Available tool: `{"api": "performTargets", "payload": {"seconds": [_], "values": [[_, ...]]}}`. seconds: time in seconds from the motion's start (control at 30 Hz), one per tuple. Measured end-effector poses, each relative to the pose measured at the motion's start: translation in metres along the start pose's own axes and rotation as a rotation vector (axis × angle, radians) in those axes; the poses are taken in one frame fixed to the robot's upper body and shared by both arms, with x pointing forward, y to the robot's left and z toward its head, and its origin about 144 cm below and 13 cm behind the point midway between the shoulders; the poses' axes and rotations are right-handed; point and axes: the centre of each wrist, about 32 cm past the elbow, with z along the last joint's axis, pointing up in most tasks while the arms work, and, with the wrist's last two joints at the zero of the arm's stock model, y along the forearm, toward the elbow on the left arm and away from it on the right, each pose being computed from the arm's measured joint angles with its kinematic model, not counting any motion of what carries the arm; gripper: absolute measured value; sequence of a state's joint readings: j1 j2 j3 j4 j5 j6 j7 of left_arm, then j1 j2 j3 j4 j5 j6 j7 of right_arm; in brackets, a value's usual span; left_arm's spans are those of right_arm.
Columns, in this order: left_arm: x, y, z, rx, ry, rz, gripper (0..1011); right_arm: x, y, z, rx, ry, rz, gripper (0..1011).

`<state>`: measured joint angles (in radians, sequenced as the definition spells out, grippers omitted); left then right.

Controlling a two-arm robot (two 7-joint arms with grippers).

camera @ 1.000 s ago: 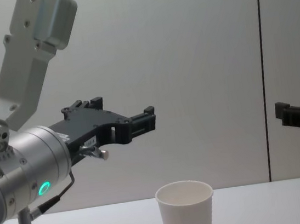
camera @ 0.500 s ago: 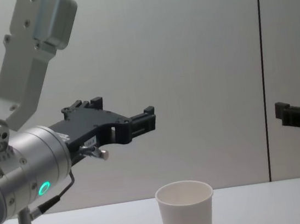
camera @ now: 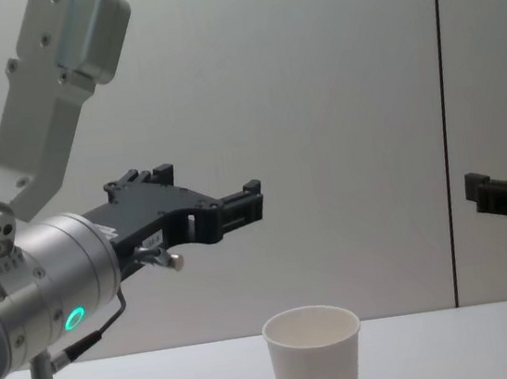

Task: Place the pen into the pen holder.

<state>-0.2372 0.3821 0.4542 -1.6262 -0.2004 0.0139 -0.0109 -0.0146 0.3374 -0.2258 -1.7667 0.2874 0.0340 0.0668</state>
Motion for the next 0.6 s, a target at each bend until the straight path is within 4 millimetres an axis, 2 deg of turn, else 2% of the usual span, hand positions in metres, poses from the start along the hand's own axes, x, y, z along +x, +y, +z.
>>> {"api": "performTargets", "payload": {"seconds": [0.6], "values": [[0.0,0.0,0.0,0.0,0.0,0.0,1004,0.0,0.0,0.0,0.0,0.0,0.0,1002]]}}
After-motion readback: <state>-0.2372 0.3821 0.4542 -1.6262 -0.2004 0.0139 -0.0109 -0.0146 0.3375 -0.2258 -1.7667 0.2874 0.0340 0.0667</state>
